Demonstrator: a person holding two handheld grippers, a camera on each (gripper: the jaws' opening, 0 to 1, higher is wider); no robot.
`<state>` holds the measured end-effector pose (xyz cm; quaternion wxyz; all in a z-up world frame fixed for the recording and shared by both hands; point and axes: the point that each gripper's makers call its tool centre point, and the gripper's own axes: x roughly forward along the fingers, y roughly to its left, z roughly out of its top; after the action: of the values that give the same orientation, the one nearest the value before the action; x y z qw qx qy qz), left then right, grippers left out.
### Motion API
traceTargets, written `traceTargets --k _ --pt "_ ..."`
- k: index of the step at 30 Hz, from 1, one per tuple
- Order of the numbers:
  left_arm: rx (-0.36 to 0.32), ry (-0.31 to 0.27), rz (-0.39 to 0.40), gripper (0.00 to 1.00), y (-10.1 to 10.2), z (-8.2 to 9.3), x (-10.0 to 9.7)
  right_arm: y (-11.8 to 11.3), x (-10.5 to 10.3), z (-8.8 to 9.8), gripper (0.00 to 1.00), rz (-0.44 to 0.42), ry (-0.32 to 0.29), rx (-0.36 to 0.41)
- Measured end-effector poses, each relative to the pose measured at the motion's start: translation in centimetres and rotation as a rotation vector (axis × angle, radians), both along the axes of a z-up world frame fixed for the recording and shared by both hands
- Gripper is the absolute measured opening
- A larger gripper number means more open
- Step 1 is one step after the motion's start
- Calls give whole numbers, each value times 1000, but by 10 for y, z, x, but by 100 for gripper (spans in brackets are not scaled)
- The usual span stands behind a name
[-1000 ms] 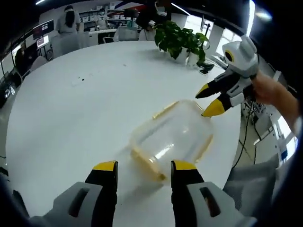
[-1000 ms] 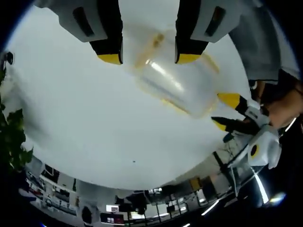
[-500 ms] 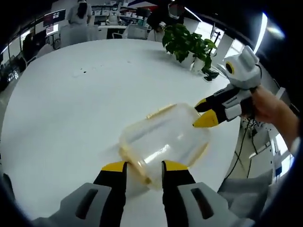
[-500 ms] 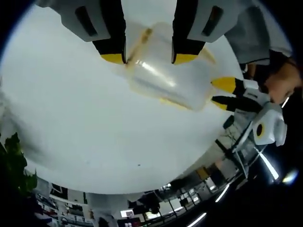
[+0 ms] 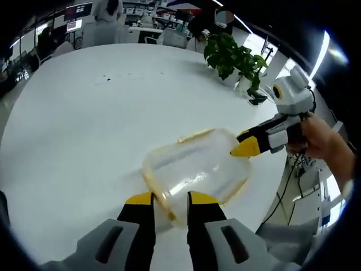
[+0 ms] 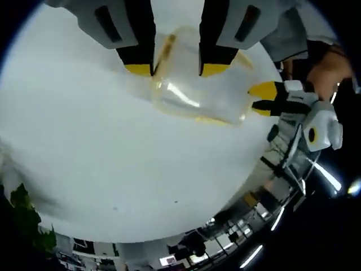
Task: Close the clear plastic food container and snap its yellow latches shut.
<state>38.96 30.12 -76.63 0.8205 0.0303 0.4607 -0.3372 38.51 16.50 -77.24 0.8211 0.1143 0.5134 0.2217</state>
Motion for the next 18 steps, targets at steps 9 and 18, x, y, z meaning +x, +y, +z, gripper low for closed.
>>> traceTargets --k 9,18 --pt "-21 7 -1 18 4 -1 -2 2 -4 0 29 -29 -18 -11" --pt "-20 12 -25 18 8 -1 -2 2 -8 -2 29 -88 -33 -12"
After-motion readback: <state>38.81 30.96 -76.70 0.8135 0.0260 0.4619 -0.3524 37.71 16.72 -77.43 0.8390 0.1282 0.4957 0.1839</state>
